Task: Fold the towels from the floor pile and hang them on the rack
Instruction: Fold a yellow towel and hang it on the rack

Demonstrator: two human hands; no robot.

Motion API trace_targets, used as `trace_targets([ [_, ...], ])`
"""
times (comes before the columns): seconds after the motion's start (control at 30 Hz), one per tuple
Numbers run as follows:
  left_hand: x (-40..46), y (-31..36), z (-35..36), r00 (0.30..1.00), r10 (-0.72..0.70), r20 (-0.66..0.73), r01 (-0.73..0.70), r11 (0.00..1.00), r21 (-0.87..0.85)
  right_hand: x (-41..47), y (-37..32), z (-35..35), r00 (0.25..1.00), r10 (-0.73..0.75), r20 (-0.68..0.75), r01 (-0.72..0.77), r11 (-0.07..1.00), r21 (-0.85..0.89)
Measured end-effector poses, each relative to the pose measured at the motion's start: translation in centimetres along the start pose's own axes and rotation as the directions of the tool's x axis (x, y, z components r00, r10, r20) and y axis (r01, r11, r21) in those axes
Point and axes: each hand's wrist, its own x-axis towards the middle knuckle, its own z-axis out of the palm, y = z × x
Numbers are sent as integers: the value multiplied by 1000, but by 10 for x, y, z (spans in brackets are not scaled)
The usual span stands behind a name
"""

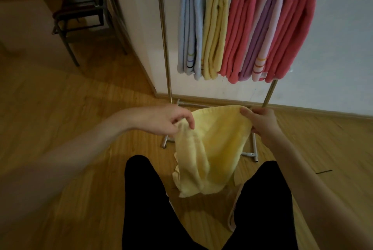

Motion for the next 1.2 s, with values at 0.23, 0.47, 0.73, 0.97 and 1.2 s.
trace_targets([
  [0.23, 19, 19, 15, 992, 130, -6, -121, 937, 327, -2, -13, 0, 973, 98, 208, -106, 994, 29],
  [0.47, 24, 29, 2, 835, 471, -284, -311, 830, 463, -18, -37, -10, 915, -31, 403, -126, 925, 357],
  [0.73, 30, 42, -5, 594, 564, -574, -448, 824, 346, -35, -61, -10, 898, -195, 395, 5, 901, 433],
  [0.97, 35, 42, 8, 636, 301, -711, -407, 913, 22, -52, -68, -10, 848, -342, 406, 203, 915, 348],
  [1.2, 38, 42, 16, 637, 232, -735, -411, 909, -69, -58, -66, -3, 784, -509, 355, 487, 859, 157],
])
